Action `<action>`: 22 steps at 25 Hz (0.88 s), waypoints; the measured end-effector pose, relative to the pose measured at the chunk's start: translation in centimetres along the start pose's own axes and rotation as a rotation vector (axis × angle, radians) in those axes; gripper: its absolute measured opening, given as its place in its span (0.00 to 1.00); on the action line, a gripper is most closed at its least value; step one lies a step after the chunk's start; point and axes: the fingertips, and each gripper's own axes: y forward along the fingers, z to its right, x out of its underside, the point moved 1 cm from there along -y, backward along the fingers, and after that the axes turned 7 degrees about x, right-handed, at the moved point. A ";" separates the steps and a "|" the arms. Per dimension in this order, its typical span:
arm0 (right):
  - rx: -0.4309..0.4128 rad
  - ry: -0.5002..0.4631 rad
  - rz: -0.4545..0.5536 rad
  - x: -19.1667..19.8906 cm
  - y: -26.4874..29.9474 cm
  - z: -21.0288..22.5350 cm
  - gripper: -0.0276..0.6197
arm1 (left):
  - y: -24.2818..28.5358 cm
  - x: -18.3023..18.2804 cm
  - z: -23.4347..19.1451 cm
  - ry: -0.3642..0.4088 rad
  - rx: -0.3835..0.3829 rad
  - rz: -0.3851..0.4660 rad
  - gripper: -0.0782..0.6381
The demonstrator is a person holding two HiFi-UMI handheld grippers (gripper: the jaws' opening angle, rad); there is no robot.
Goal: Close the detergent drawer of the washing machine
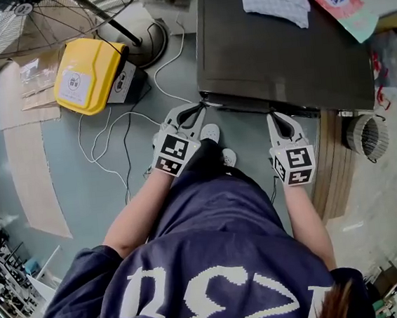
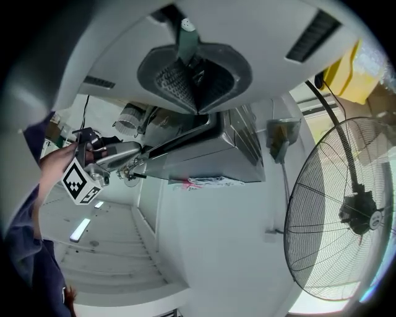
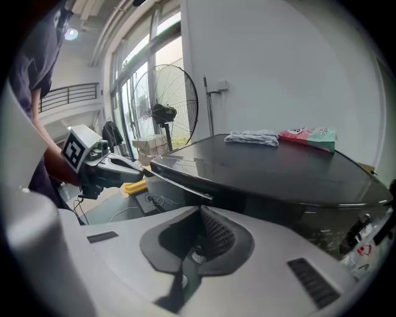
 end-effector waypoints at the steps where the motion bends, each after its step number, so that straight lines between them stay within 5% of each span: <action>1: 0.004 0.001 0.001 -0.1 0.2 0.0 0.07 | 0.1 -0.1 -0.1 -0.011 -0.006 0.004 0.14; 22: 0.023 0.033 -0.009 -0.6 1.1 0.0 0.07 | 0.4 -0.5 -0.9 -0.042 -0.016 0.017 0.13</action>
